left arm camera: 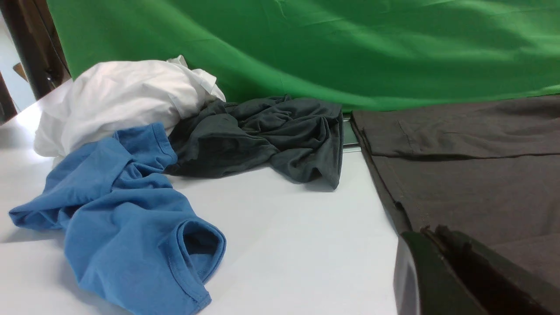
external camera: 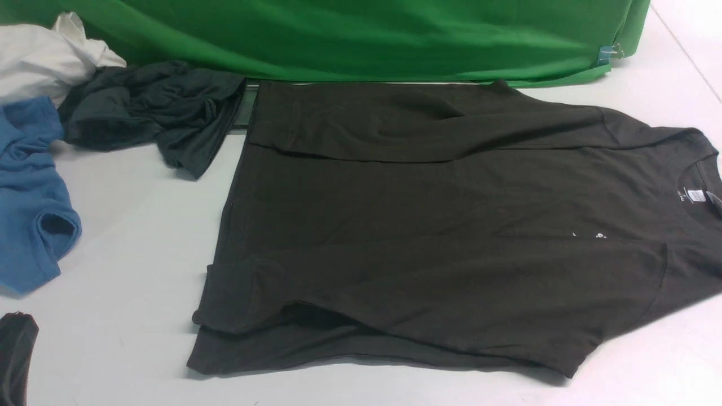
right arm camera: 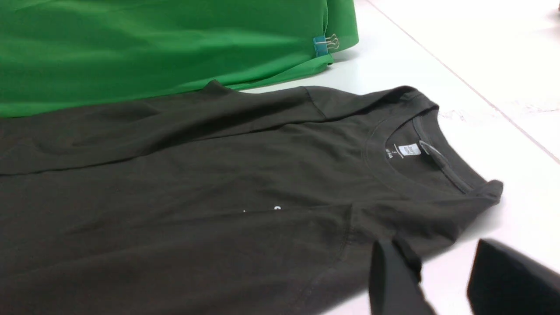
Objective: Fold a long-sleeved shirt on a white desktop.
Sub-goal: 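Grasp the left edge of the dark T-shirt lying flat on the table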
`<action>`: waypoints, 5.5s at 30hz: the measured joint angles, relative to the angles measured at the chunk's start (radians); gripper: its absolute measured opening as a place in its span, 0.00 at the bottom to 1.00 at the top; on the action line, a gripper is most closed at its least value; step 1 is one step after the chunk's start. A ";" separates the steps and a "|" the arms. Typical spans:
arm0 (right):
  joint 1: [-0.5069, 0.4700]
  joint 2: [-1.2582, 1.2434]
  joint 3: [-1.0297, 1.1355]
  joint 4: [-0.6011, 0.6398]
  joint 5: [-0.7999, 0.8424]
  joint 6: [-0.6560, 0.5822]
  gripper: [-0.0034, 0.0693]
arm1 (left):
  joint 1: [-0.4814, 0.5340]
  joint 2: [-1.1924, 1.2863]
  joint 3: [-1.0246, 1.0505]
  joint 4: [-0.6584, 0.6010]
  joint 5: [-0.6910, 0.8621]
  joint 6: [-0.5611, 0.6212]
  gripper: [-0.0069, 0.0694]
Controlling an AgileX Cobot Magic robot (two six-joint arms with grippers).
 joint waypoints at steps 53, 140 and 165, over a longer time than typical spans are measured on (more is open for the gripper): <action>0.000 0.000 0.000 0.000 -0.003 0.000 0.38 | 0.000 0.000 0.000 0.000 0.000 0.000 0.12; 0.489 0.774 -0.559 0.008 0.009 0.081 0.38 | 0.000 1.456 -1.089 -0.217 0.732 0.005 0.16; 0.490 0.785 -0.559 0.008 -0.041 0.052 0.38 | 0.000 1.838 -1.108 -0.435 0.563 0.259 0.53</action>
